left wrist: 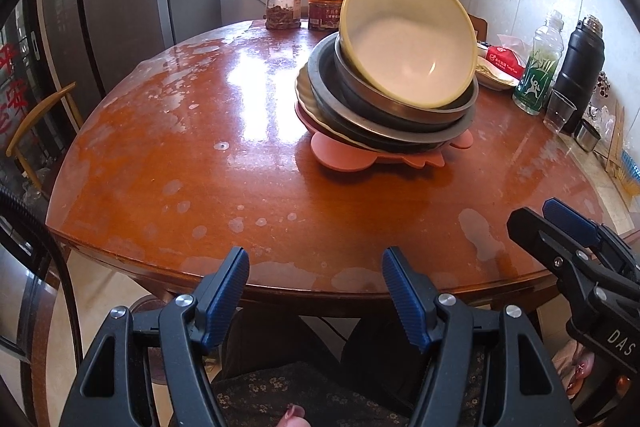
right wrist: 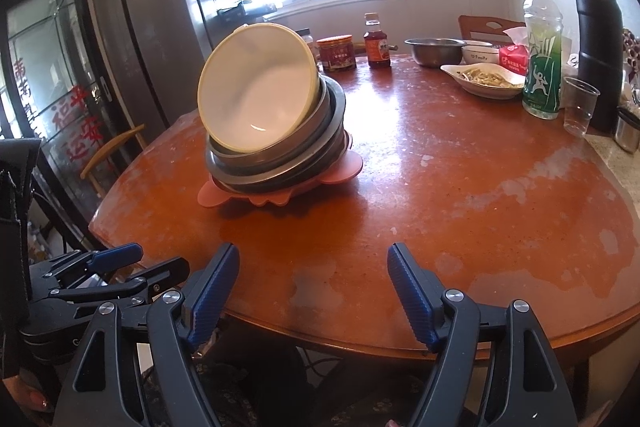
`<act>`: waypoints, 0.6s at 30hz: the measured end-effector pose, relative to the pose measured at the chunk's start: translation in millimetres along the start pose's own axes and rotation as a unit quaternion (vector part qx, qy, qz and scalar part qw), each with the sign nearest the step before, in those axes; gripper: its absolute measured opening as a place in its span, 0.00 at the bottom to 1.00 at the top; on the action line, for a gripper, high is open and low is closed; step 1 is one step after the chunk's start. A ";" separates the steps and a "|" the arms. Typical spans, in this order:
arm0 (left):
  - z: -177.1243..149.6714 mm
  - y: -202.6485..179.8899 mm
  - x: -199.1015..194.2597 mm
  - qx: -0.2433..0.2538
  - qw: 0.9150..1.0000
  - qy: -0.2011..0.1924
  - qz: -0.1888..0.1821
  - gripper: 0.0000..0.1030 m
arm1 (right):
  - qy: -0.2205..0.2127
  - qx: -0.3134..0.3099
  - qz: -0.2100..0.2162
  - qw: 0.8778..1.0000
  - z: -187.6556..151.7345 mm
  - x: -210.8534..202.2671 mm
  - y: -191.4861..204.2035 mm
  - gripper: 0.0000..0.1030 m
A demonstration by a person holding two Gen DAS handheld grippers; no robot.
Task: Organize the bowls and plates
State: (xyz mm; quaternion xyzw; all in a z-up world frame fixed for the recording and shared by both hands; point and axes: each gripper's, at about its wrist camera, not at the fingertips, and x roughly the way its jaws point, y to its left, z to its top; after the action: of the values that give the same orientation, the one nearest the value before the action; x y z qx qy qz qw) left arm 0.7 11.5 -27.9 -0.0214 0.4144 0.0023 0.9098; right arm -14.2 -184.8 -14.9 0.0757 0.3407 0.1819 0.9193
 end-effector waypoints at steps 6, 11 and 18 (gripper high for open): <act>-0.1 2.0 0.2 -0.001 1.000 0.000 0.004 0.67 | 0.004 0.001 0.003 1.000 0.3 1.7 -0.4 0.75; -0.1 1.4 0.3 0.000 1.000 0.001 0.003 0.67 | 0.007 -0.002 0.004 1.000 -0.5 3.1 0.3 0.75; -1.0 0.9 0.7 0.000 1.000 0.001 0.004 0.67 | 0.008 -0.002 0.003 1.000 -0.2 4.1 0.8 0.75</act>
State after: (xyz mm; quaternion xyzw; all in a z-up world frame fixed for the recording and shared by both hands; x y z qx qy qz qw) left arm 0.4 12.4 -29.1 -0.0197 0.4154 0.0055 0.9094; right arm -11.7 -182.5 -17.3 0.0733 0.3477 0.1864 0.9160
